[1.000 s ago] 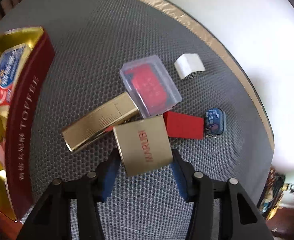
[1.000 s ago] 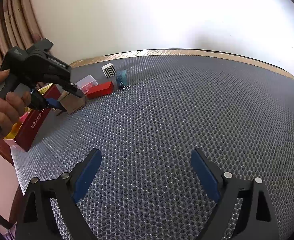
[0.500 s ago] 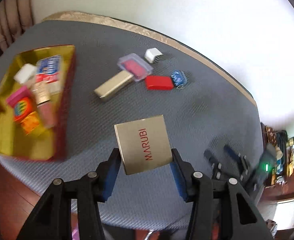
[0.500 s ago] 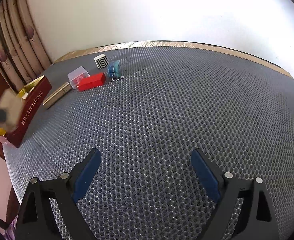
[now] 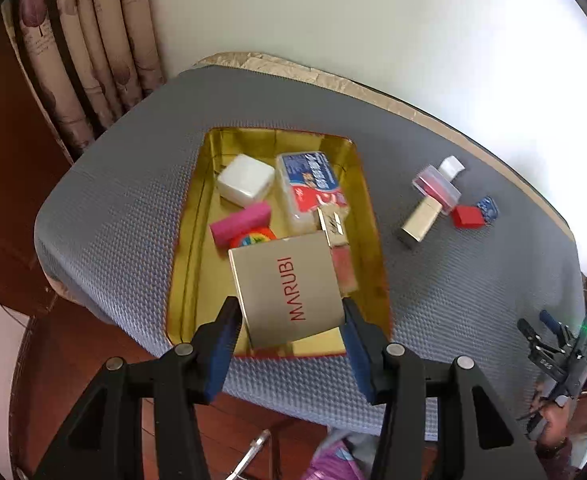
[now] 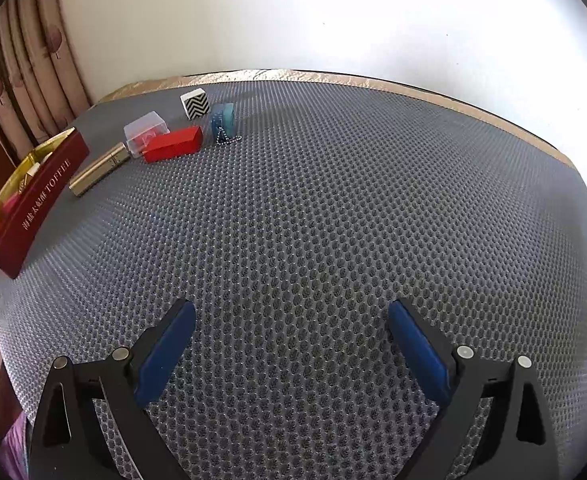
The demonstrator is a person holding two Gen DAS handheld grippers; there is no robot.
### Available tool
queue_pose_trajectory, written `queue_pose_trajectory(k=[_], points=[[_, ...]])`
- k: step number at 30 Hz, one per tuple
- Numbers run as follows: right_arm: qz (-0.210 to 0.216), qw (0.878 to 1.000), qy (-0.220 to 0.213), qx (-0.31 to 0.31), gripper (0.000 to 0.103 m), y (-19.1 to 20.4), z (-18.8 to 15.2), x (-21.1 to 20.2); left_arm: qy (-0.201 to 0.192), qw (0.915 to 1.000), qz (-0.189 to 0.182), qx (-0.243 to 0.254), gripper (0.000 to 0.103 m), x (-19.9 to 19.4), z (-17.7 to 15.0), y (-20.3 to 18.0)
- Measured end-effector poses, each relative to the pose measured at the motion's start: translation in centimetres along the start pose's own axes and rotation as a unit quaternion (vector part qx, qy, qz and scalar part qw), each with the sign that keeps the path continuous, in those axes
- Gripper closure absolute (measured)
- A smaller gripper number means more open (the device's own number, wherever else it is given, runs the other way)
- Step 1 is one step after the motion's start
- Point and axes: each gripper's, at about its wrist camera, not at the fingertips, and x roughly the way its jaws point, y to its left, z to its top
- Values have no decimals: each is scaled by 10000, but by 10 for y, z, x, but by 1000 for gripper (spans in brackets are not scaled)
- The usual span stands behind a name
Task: Organize rigid objects
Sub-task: 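Carry the MARUBI box into the tin and open the left tool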
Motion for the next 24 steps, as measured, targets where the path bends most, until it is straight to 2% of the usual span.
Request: queue_pose_trajectory(k=[8, 17, 24], points=[[-145, 9998, 80, -117, 4, 5, 1, 4, 138, 9996, 136, 195, 52, 32, -6, 10], [-214, 9996, 118, -150, 3, 6, 1, 5, 266, 9996, 112, 7, 51, 55, -10, 26], [-231, 9995, 123, -158, 3, 6, 0, 5, 79, 9997, 223, -31, 51, 52, -12, 30]])
